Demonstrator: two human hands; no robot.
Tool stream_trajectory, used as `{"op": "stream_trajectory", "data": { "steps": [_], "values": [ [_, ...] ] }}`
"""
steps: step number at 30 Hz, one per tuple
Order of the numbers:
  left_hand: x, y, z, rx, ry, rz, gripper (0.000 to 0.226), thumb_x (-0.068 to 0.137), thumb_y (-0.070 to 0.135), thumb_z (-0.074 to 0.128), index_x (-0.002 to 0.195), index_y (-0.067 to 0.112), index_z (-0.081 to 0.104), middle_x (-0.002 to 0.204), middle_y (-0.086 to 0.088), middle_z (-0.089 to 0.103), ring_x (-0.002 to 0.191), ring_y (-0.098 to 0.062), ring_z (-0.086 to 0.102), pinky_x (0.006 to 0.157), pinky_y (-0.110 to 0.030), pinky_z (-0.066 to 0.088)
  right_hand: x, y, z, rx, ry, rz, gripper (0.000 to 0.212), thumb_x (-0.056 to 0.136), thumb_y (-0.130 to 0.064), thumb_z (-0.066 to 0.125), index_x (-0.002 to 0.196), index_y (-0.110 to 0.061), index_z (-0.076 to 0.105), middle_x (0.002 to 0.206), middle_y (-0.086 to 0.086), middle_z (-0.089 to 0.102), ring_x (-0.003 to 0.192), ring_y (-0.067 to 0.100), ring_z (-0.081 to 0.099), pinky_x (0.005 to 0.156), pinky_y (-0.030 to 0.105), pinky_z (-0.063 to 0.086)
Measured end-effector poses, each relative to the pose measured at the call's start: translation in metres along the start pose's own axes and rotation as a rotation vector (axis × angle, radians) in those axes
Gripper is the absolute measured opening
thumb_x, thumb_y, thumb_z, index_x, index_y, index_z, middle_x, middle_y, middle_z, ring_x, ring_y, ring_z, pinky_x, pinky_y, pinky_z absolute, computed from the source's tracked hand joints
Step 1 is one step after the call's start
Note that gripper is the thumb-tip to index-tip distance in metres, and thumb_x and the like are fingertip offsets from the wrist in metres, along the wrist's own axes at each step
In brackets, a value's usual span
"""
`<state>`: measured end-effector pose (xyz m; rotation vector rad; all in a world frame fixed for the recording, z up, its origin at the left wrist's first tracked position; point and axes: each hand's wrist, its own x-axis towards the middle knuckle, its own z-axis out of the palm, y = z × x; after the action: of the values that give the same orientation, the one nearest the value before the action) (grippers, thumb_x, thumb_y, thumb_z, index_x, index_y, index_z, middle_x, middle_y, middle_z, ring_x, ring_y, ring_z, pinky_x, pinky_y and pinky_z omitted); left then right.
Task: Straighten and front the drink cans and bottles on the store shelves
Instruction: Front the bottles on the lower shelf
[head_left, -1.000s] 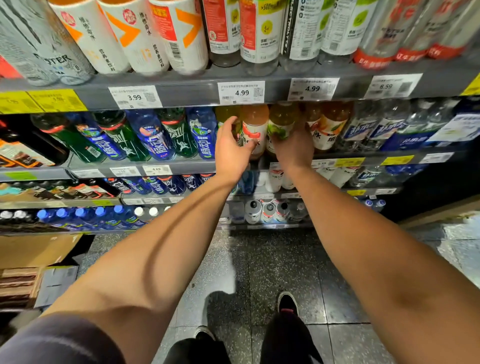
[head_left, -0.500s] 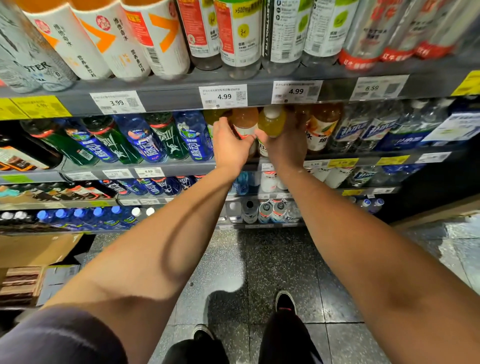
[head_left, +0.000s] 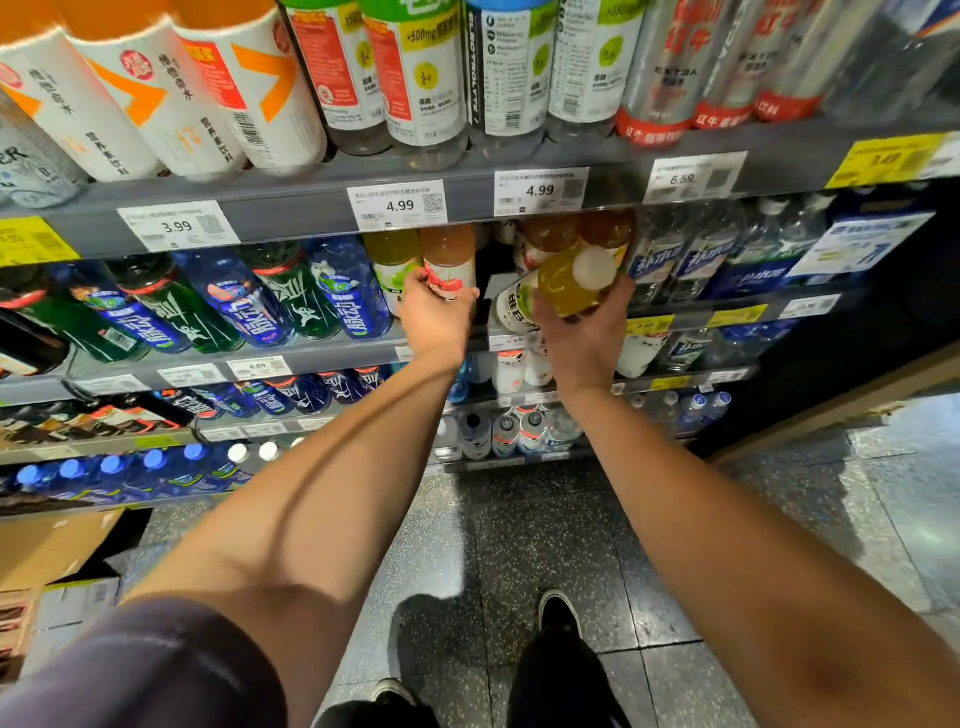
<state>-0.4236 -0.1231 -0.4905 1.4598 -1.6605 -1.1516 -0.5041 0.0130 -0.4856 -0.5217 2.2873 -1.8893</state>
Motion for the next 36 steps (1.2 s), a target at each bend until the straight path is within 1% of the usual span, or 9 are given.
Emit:
{"op": "stream_trajectory", "data": {
  "steps": [2,5,9,14,18,22,26,31,36],
  "values": [
    [0.000,-0.007,0.010,0.009,-0.012,0.007,0.059,0.068,0.026,0.088,0.116,0.009,0.058,0.105,-0.003,0.072,0.095,-0.018,0.068,0.091,-0.031,0.052,0.002,0.007,-0.012,0.020,0.055,0.014,0.069,0.074,-0.028,0.083,0.128,-0.021,0.040,0.110,-0.018,0.057,0.097,-0.016,0.056,0.086,0.004,0.042],
    [0.004,-0.012,0.021,0.005,-0.028,0.021,0.063,0.066,0.030,0.090,0.116,0.012,0.056,0.109,-0.002,0.070,0.100,-0.019,0.066,0.093,-0.032,0.050,0.005,0.019,-0.030,0.022,0.108,0.034,0.069,0.075,-0.027,0.083,0.128,-0.013,0.042,0.111,-0.009,0.060,0.097,0.003,0.060,0.087,0.009,0.046],
    [0.025,-0.035,0.043,0.015,-0.013,0.066,0.073,0.048,0.057,0.080,0.106,0.018,0.057,0.104,-0.001,0.068,0.097,-0.021,0.066,0.091,-0.037,0.054,0.007,0.035,-0.047,0.031,0.143,0.044,0.070,0.075,-0.029,0.083,0.129,-0.012,0.041,0.110,-0.011,0.056,0.088,-0.011,0.055,0.078,-0.002,0.038],
    [0.003,-0.009,0.048,0.040,-0.110,0.062,0.059,0.066,0.028,0.088,0.109,0.013,0.050,0.098,0.000,0.060,0.087,-0.018,0.059,0.074,-0.022,0.040,0.009,0.039,-0.058,0.019,0.138,0.017,0.070,0.075,-0.027,0.084,0.128,-0.015,0.040,0.111,-0.012,0.054,0.095,-0.024,0.051,0.080,-0.003,0.038],
    [0.004,-0.006,0.052,0.059,-0.157,0.073,0.063,0.069,0.027,0.088,0.118,0.012,0.051,0.101,0.002,0.061,0.091,-0.014,0.058,0.081,-0.024,0.045,0.013,0.034,-0.057,0.018,0.122,0.000,0.070,0.074,-0.028,0.085,0.127,-0.013,0.042,0.115,-0.005,0.056,0.097,-0.018,0.053,0.083,0.004,0.041],
    [0.003,-0.007,0.044,0.041,-0.208,0.067,0.068,0.071,0.021,0.087,0.129,0.010,0.052,0.106,0.002,0.061,0.093,-0.013,0.059,0.088,-0.026,0.049,0.011,0.027,-0.051,0.012,0.067,-0.027,0.066,0.074,-0.029,0.085,0.124,-0.019,0.042,0.107,-0.020,0.056,0.097,-0.017,0.055,0.088,0.013,0.047],
    [0.003,-0.011,0.021,-0.022,-0.151,0.077,0.061,0.073,0.019,0.085,0.125,0.010,0.055,0.102,-0.001,0.063,0.089,-0.014,0.060,0.081,-0.022,0.048,-0.002,0.012,-0.028,0.015,-0.035,-0.069,0.064,0.077,-0.025,0.084,0.124,-0.014,0.042,0.109,-0.011,0.058,0.098,-0.017,0.056,0.085,0.008,0.047],
    [0.008,-0.028,-0.019,-0.099,-0.060,0.103,0.043,0.074,0.015,0.082,0.112,0.014,0.060,0.090,0.001,0.062,0.083,-0.014,0.059,0.089,-0.036,0.054,-0.020,-0.012,0.021,-0.046,-0.178,-0.115,0.074,0.076,-0.043,0.080,0.132,-0.019,0.038,0.125,0.001,0.055,0.114,0.015,0.058,0.093,0.042,0.054],
    [0.016,-0.038,-0.052,-0.120,-0.051,0.143,0.039,0.077,0.012,0.081,0.109,0.017,0.059,0.088,0.002,0.061,0.081,-0.011,0.057,0.085,-0.027,0.053,-0.027,-0.019,0.058,-0.154,-0.265,-0.168,0.076,0.081,-0.036,0.078,0.137,-0.004,0.037,0.132,0.012,0.052,0.114,0.015,0.050,0.093,0.021,0.041]
  ]
}}
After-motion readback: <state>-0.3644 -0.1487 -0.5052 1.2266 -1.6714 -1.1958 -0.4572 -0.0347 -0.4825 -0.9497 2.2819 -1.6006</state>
